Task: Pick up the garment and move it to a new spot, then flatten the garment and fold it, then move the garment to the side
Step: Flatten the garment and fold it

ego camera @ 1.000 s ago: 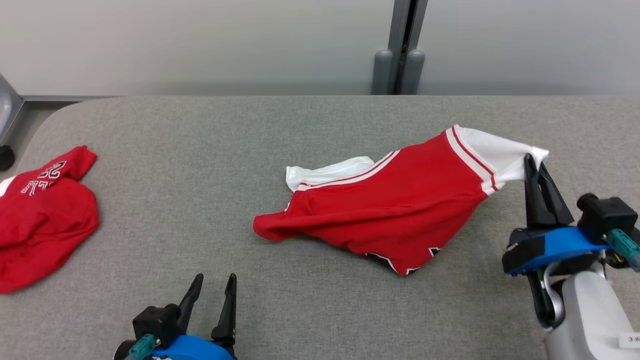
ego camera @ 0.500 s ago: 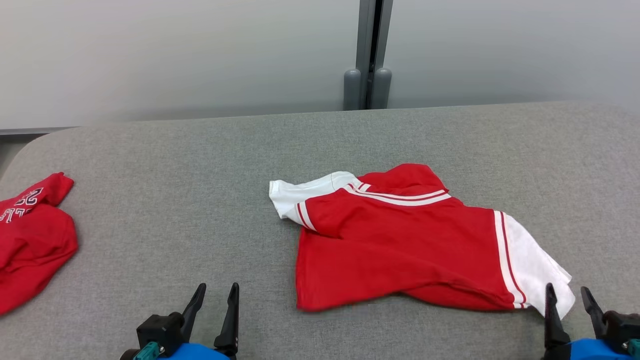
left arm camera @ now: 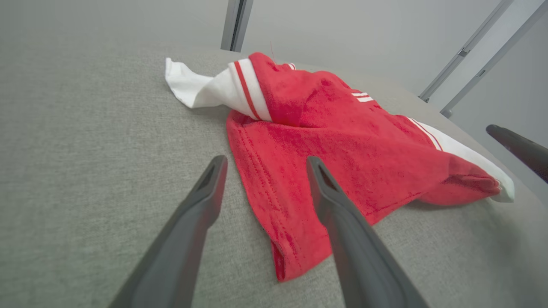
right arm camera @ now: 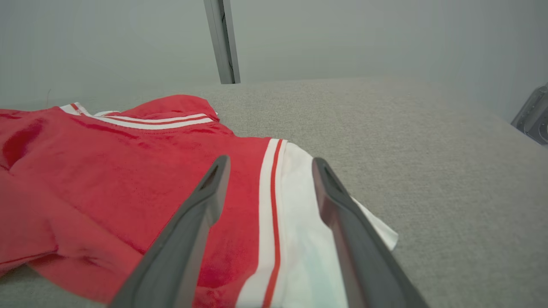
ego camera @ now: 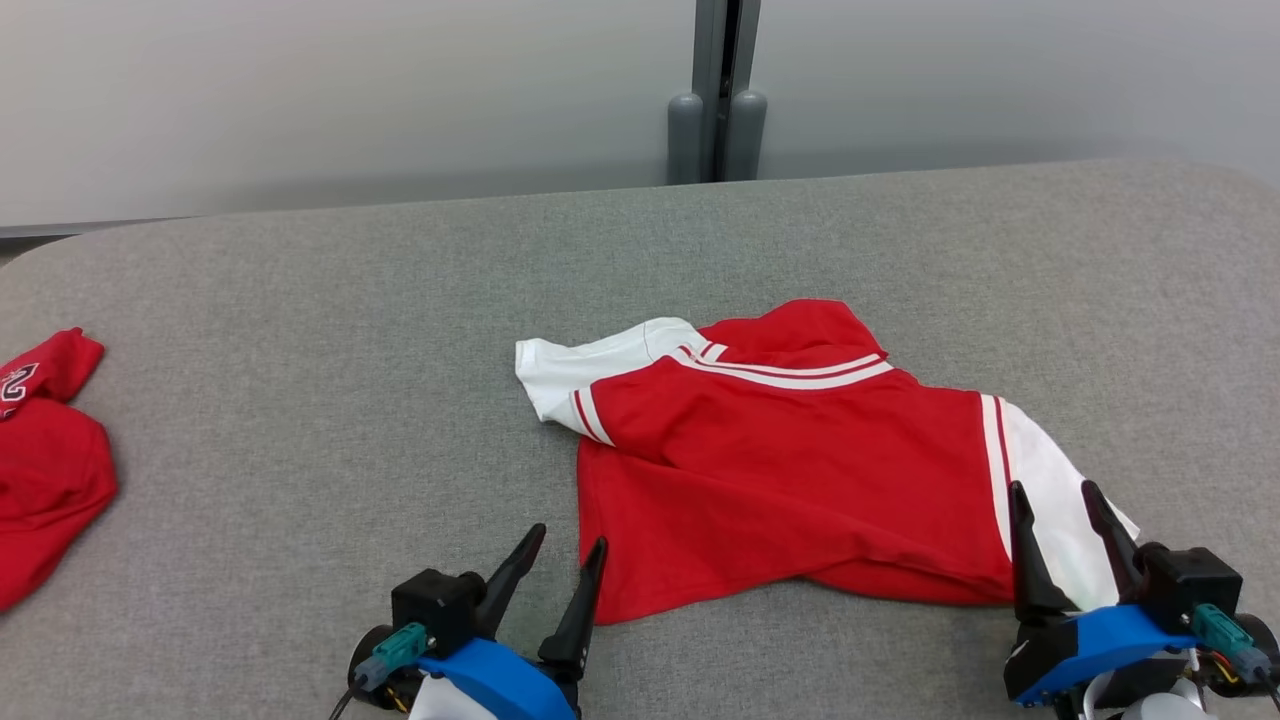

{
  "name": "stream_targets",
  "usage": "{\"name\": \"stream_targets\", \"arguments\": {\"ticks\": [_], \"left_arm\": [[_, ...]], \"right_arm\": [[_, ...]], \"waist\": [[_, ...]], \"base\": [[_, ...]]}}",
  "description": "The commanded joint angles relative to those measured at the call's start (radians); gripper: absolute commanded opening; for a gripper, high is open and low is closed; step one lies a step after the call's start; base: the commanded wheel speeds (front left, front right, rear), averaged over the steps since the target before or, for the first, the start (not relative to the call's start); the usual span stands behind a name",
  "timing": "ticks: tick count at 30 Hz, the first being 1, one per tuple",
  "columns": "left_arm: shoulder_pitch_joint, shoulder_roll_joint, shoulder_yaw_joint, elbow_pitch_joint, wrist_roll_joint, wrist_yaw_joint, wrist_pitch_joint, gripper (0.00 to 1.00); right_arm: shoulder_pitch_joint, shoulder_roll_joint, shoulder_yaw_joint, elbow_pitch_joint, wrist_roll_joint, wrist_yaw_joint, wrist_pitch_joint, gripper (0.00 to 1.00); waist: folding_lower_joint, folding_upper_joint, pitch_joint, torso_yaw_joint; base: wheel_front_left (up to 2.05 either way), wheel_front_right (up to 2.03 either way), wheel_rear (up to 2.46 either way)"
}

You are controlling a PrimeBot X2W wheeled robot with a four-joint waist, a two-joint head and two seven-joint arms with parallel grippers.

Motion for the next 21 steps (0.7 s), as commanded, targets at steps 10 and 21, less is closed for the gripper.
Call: {"name": "stream_targets", "arguments": {"ticks": [10,21], "left_arm": [[-0.067,0.044,-0.282,0.148,-0.239,-0.001,0.010,1.00],[-0.135,0.129,-0.215,0.158,-0.332,0.001,0.000,0.00]], "right_arm": [[-0.042,-0.002,0.027,-0.025,-0.003,0.000,-0.004,1.00],[-0.027,-0.001,0.008,-0.026,0.003,0.000,-0.004,1.00]], "waist": [[0.0000,0.0000,0.044,-0.033],[0.0000,0.0000,0.033,-0.016]], "base": [[0.00,0.00,0.00],[0.00,0.00,0.00]]}}
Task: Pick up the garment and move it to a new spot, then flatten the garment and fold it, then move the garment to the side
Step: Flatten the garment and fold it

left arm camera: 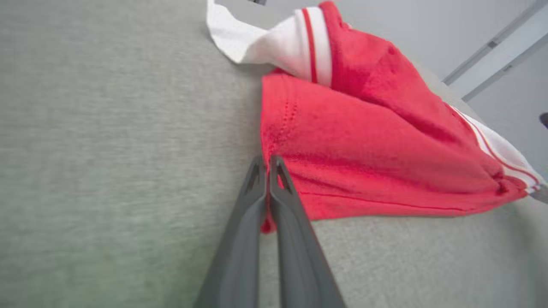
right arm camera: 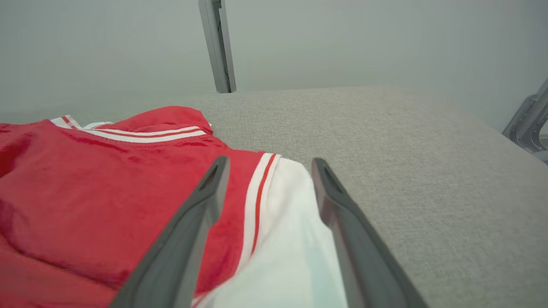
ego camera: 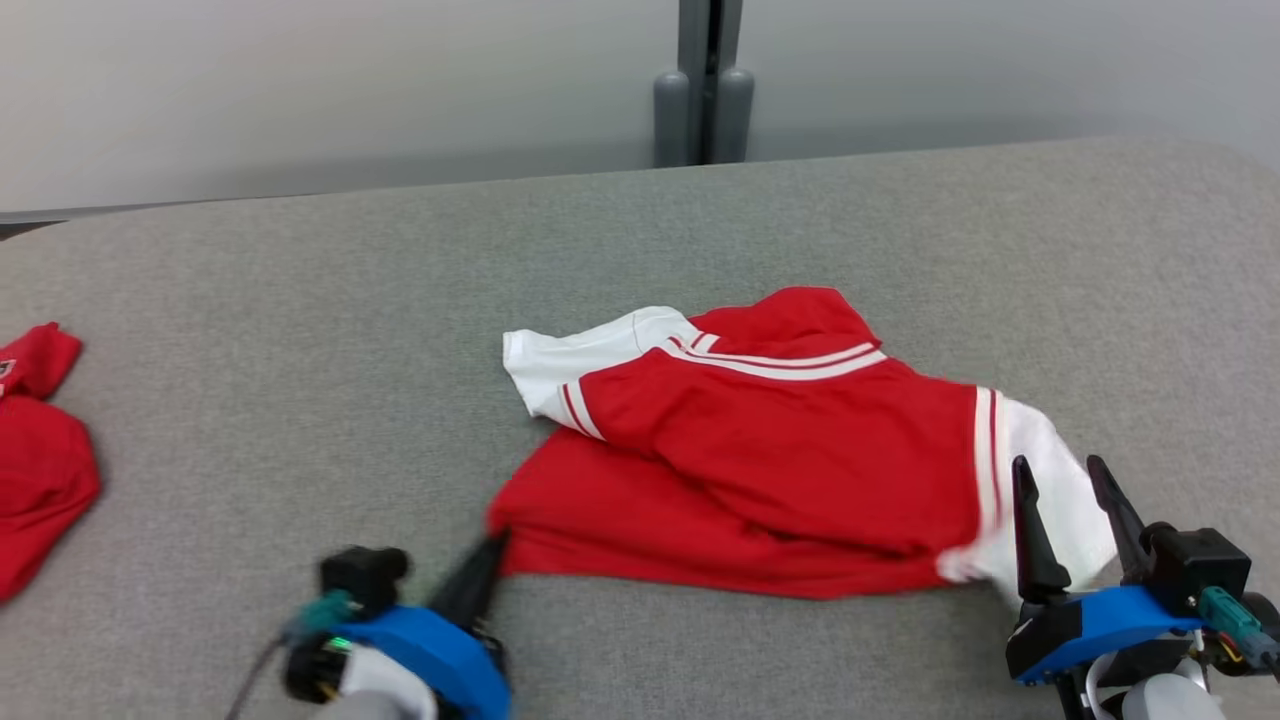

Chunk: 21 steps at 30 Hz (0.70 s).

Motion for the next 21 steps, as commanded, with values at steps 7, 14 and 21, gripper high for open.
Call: {"name": "stream_targets", "arguments": {"ticks": [7,14,21], "left_arm": [[0.047,0.024,0.257,-0.004,0.167,0.018,0.000,0.00],[0.108,-0.021,0.373,0.032,0.272,0.013,0.000,0.95],[0.204,-0.073,0.508,-0.074,0.454,0.072,0.000,1.00]], "right_arm": [[0.009,-0.001,0.019,0.009,0.024,0.000,-0.004,1.00],[0.022,-0.001,0.045,0.011,0.046,0.000,-0.004,1.00],[0.070,-0.001,0.081,-0.045,0.035,0.000,-0.004,1.00]], "waist": [[-0.0001,0.0000,-0.041,0.037],[-0.0001,0.0000,-0.080,0.053],[-0.0001,0.0000,-0.132,0.046]], "base": [[0.00,0.00,0.00],[0.00,0.00,0.00],[0.00,0.00,0.00]]}}
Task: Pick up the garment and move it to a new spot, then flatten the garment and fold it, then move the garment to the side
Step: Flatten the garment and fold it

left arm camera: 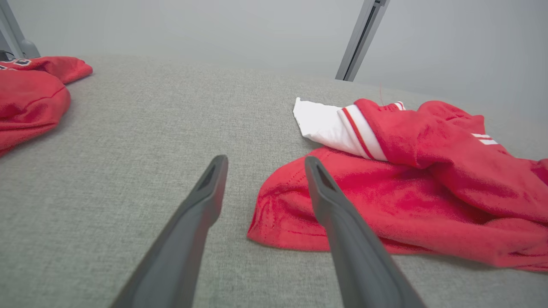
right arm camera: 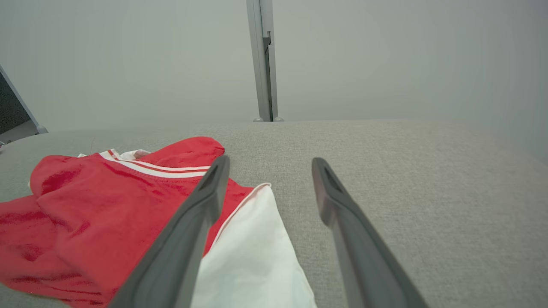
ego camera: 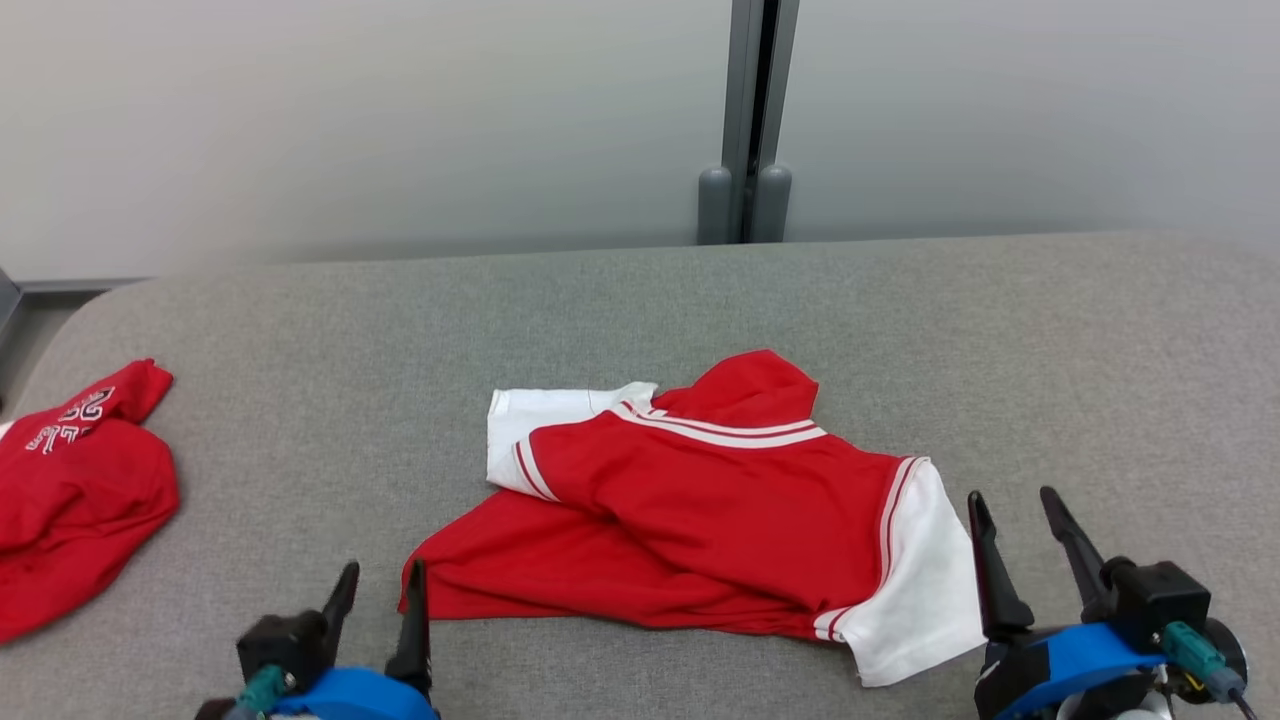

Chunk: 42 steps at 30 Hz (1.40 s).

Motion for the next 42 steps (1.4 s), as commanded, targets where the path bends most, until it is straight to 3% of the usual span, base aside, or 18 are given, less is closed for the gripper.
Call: {"name": "stream_targets", "arguments": {"ticks": [1,9,22,29,33,40,41,42], "left_arm": [[0.026,-0.009,0.011,-0.009,0.026,-0.001,0.000,1.00],[0.095,-0.045,0.080,-0.038,0.156,-0.026,0.000,1.00],[0.104,-0.088,0.144,-0.043,0.231,-0.058,0.000,1.00],[0.091,-0.096,0.155,-0.031,0.241,-0.067,0.000,1.00],[0.077,-0.098,0.155,-0.027,0.239,-0.072,0.000,1.00],[0.062,-0.082,0.134,-0.028,0.218,-0.072,0.000,1.00],[0.059,-0.081,0.134,-0.029,0.213,-0.069,0.000,1.00],[0.057,-0.079,0.134,-0.029,0.211,-0.069,0.000,1.00]], "right_arm": [[0.020,-0.002,0.005,-0.009,-0.007,0.000,-0.004,1.00],[0.067,-0.002,0.042,0.014,-0.016,0.000,-0.004,1.00],[0.051,-0.002,0.030,0.047,-0.040,0.000,-0.004,1.00],[-0.005,-0.001,-0.046,0.200,-0.113,0.000,-0.004,1.00],[-0.050,-0.002,-0.090,0.303,-0.097,0.000,-0.004,1.00],[-0.115,0.004,-0.036,0.537,-0.057,0.000,0.006,0.99],[-0.117,0.005,-0.024,0.568,-0.048,0.001,0.010,0.22],[-0.119,0.008,-0.013,0.590,-0.038,0.001,0.012,0.00]], "waist": [[-0.0001,0.0000,-0.015,-0.007],[-0.0001,0.0000,-0.047,-0.009],[-0.0001,0.0000,-0.033,-0.006],[-0.0001,0.0000,0.004,0.005],[-0.0001,0.0000,0.030,0.017],[-0.0001,0.0000,0.055,0.033],[-0.0001,0.0000,0.056,0.035],[-0.0001,0.0000,0.057,0.036]], "base": [[0.00,0.00,0.00],[0.00,0.00,0.00],[0.00,0.00,0.00],[0.00,0.00,0.00],[0.00,0.00,0.00],[0.00,0.00,0.00],[0.00,0.00,0.00],[0.00,0.00,0.00]]}}
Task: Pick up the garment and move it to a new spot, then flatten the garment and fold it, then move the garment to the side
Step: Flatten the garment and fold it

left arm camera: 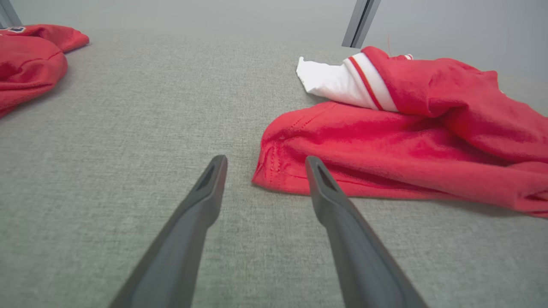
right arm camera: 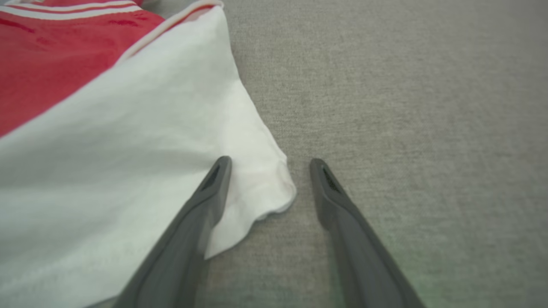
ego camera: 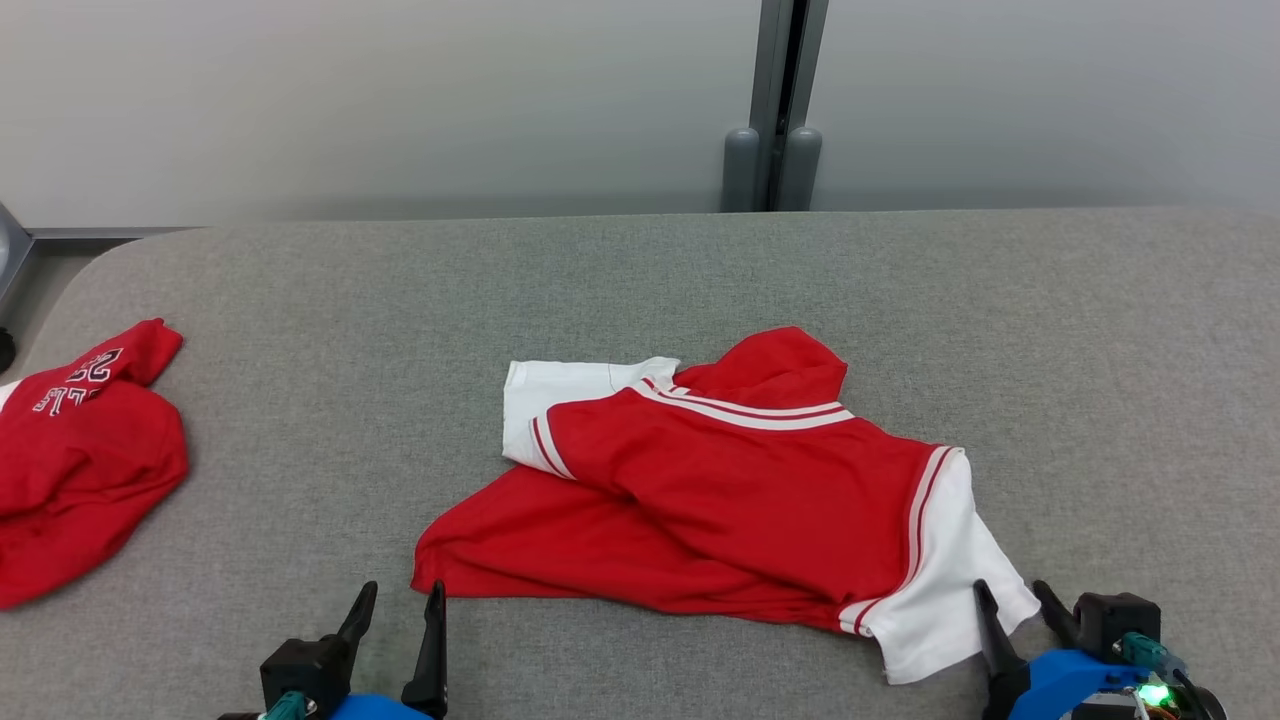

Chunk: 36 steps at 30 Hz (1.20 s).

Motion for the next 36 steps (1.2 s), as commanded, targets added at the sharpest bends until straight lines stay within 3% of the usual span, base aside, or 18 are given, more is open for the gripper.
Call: {"name": "stream_targets", "arguments": {"ticks": [1,4,8,15,33,34,35,36], "left_arm": [[-0.016,0.005,0.000,-0.004,-0.006,-0.001,0.000,1.00],[-0.016,0.007,0.002,-0.006,-0.013,-0.001,0.000,1.00],[-0.007,0.006,0.000,-0.012,-0.030,-0.001,0.000,1.00],[-0.004,0.014,-0.096,-0.008,-0.120,-0.001,0.000,1.00],[-0.083,0.075,-0.248,0.103,-0.274,0.000,0.002,1.00],[-0.086,0.077,-0.254,0.106,-0.277,0.000,0.002,0.67],[-0.088,0.079,-0.259,0.107,-0.279,0.000,0.002,0.09],[-0.090,0.080,-0.264,0.105,-0.283,0.000,0.002,0.00]], "right_arm": [[0.025,0.022,0.029,0.067,0.017,0.003,0.033,0.00],[0.031,0.022,0.024,0.069,0.022,0.003,0.033,0.00],[0.054,0.004,-0.089,-0.043,-0.013,0.000,0.024,0.00],[0.083,0.009,-0.187,-0.191,-0.065,0.001,0.018,0.00],[0.052,0.009,-0.123,-0.274,-0.045,0.001,0.018,0.00],[0.051,0.009,-0.122,-0.278,-0.044,0.001,0.018,0.00],[0.050,0.009,-0.122,-0.280,-0.044,0.001,0.018,0.00],[0.049,0.009,-0.120,-0.285,-0.042,0.001,0.018,0.00]], "waist": [[0.0000,0.0000,0.002,0.002],[0.0000,0.0000,0.002,0.000],[0.0000,0.0000,0.000,-0.015],[0.0000,0.0000,0.005,-0.049],[0.0000,0.0000,0.059,-0.092],[0.0000,0.0000,0.059,-0.092],[0.0000,0.0000,0.059,-0.092],[0.0000,0.0000,0.058,-0.092]], "base": [[0.00,0.00,0.00],[0.00,0.00,0.00],[0.00,0.00,0.00],[0.00,0.00,0.00],[0.00,0.00,0.00],[0.00,0.00,0.00],[0.00,0.00,0.00],[0.00,0.00,0.00]]}}
